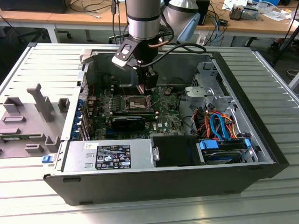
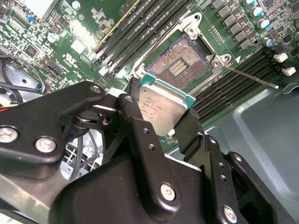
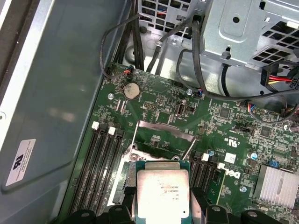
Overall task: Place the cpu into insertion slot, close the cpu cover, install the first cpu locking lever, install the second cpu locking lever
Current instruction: 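Place the cpu into insertion slot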
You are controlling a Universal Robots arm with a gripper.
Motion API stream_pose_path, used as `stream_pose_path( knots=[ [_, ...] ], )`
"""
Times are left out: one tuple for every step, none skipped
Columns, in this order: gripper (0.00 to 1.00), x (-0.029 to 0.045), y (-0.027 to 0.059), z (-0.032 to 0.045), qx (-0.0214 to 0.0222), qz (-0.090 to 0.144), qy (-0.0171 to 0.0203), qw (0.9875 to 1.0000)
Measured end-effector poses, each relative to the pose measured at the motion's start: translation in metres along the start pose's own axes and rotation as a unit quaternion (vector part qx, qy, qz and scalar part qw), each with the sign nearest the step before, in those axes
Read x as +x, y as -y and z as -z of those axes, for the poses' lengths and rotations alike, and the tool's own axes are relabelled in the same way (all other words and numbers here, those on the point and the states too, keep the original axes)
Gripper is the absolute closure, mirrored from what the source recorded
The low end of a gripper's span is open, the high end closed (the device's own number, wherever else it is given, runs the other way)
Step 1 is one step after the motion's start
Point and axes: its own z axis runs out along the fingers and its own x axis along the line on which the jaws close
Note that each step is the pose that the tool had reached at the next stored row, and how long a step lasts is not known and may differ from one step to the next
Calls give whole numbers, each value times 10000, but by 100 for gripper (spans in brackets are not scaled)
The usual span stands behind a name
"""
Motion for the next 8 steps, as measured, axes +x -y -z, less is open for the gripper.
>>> stream_pose_path(
  knots=[
    [46, 0, 0, -1, 1, -13, 1, 10000],
    [46, 0, 0, -1, 2, -24, 3, 10000],
    [46, 0, 0, -1, 3, -36, 5, 10000],
    [46, 0, 0, -2, 5, -58, 9, 10000],
    [46, 0, 0, -2, 6, -72, 11, 10000],
    [46, 0, 0, -3, 6, -82, 11, 10000],
    [46, 0, 0, -4, 8, -96, 13, 10000],
    [46, 0, 0, -4, 9, -111, 15, 9999]
  ],
)
